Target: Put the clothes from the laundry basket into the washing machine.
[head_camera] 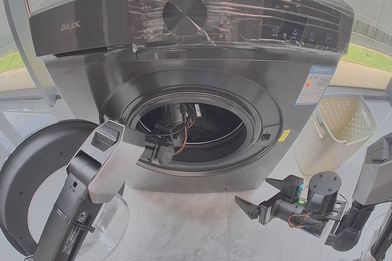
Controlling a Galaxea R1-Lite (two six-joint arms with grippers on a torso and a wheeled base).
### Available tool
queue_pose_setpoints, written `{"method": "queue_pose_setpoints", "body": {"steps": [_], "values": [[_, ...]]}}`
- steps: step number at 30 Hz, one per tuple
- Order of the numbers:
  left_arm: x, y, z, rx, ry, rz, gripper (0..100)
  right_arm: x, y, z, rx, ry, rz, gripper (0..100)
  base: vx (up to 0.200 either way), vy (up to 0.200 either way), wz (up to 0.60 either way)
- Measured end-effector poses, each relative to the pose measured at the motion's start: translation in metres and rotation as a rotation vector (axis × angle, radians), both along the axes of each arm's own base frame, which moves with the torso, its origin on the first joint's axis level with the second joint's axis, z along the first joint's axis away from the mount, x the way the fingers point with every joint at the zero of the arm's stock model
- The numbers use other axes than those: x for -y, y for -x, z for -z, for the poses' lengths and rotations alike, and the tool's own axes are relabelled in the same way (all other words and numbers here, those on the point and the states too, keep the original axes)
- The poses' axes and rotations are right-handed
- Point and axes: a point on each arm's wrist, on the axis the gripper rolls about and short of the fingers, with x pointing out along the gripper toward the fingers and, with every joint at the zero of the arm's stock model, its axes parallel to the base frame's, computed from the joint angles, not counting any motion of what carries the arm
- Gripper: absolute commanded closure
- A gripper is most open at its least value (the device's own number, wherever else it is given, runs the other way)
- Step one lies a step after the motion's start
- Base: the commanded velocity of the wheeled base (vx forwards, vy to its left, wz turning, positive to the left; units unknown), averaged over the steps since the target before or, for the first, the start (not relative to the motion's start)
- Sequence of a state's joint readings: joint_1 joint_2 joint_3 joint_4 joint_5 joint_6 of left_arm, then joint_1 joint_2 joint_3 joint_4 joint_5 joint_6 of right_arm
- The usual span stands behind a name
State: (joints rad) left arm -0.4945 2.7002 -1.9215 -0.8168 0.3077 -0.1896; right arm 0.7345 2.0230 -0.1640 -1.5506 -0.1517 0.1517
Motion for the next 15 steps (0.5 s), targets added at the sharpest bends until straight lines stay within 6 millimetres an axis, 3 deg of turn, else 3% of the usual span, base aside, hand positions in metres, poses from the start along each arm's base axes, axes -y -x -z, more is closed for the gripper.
{"method": "queue_pose_setpoints", "body": {"steps": [3, 4, 15], "values": [[-0.003, -0.005, 0.004, 0.007, -0.003, -0.012, 100, 0.0, 0.0, 0.0, 0.0, 0.0, 0.0, 0, 0.0, 0.0, 0.0], [-0.003, -0.005, 0.005, 0.007, -0.004, -0.013, 0, 0.0, 0.0, 0.0, 0.0, 0.0, 0.0, 0, 0.0, 0.0, 0.0], [0.004, -0.002, 0.012, -0.008, -0.001, 0.001, 0, 0.0, 0.0, -0.001, 0.003, -0.002, 0.0, 0, 0.0, 0.0, 0.0]]}}
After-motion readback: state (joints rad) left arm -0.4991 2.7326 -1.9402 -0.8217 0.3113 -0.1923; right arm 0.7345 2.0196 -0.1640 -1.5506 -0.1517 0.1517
